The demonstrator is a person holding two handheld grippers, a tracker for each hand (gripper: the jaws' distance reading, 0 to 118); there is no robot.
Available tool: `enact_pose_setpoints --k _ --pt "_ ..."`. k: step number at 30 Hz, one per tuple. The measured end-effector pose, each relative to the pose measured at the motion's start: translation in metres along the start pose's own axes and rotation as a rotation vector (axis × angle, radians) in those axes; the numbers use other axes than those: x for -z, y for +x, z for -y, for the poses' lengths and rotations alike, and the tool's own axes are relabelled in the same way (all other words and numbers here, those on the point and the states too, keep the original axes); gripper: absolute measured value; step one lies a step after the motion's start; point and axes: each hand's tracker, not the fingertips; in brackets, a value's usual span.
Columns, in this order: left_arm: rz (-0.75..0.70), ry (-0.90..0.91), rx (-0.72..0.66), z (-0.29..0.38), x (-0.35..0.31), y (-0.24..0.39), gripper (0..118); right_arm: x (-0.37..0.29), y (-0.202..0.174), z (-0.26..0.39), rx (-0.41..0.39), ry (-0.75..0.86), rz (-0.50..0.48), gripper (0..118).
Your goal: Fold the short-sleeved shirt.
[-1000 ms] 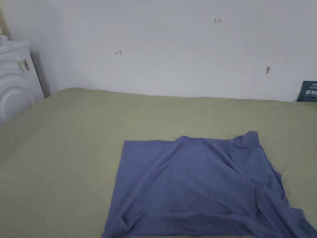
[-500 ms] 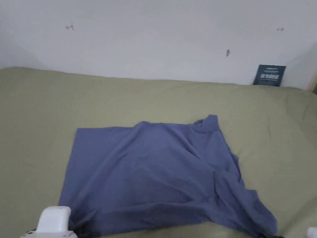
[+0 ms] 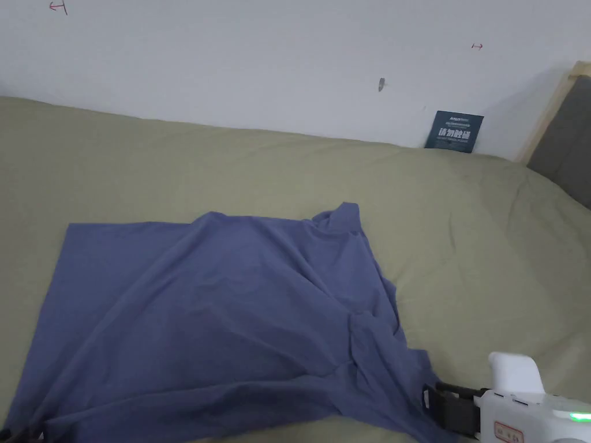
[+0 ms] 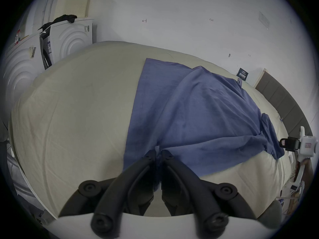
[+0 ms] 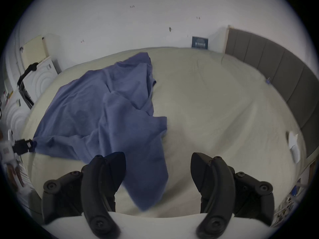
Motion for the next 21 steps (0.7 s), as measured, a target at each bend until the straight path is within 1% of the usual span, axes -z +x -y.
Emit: enact_pose_setpoints --k 1,2,3,4,5,6,7,9,14,15,17,21 --pt "0.0 0.007 0.009 0.0 0.0 0.001 6 0.008 0.002 -0.002 0.033 -0.036 -0.025 84" --pt "0.006 0.009 0.017 0.0 0.003 -0.002 6 0.016 0.004 -0.003 0.059 -0.078 -0.065 79" --pt "0.009 0.008 0.017 -0.001 0.003 -0.002 6 0.018 0.003 -0.002 0.071 -0.105 -0.075 66" --pt "0.015 0.009 0.011 -0.001 0.002 -0.002 6 0.02 0.003 -0.001 0.079 -0.092 -0.07 43" --pt "0.027 0.011 -0.01 -0.002 0.0 -0.003 6 0.019 0.002 0.0 0.075 -0.064 -0.06 3" --pt "0.045 0.019 -0.03 -0.001 -0.001 -0.006 6 0.015 -0.001 0.0 0.079 -0.013 -0.025 3" --pt "0.05 0.029 -0.037 -0.001 -0.002 -0.007 6 0.006 -0.001 0.004 0.082 0.055 -0.012 3" --pt "0.057 0.026 -0.043 -0.003 -0.003 -0.011 6 -0.004 0.002 0.005 0.126 0.107 -0.088 3" --pt "0.106 0.059 -0.06 -0.005 -0.009 -0.018 6 -0.029 0.001 0.008 0.143 0.205 -0.156 2" --pt "0.113 0.065 -0.06 -0.005 -0.01 -0.019 6 -0.031 0.002 0.008 0.137 0.219 -0.174 2" --pt "0.135 0.092 -0.072 -0.008 -0.014 -0.02 6 -0.038 -0.002 0.004 0.129 0.253 -0.169 2" --pt "0.15 0.121 -0.075 -0.017 -0.019 -0.025 6 -0.043 -0.01 -0.015 0.069 0.317 -0.158 2"
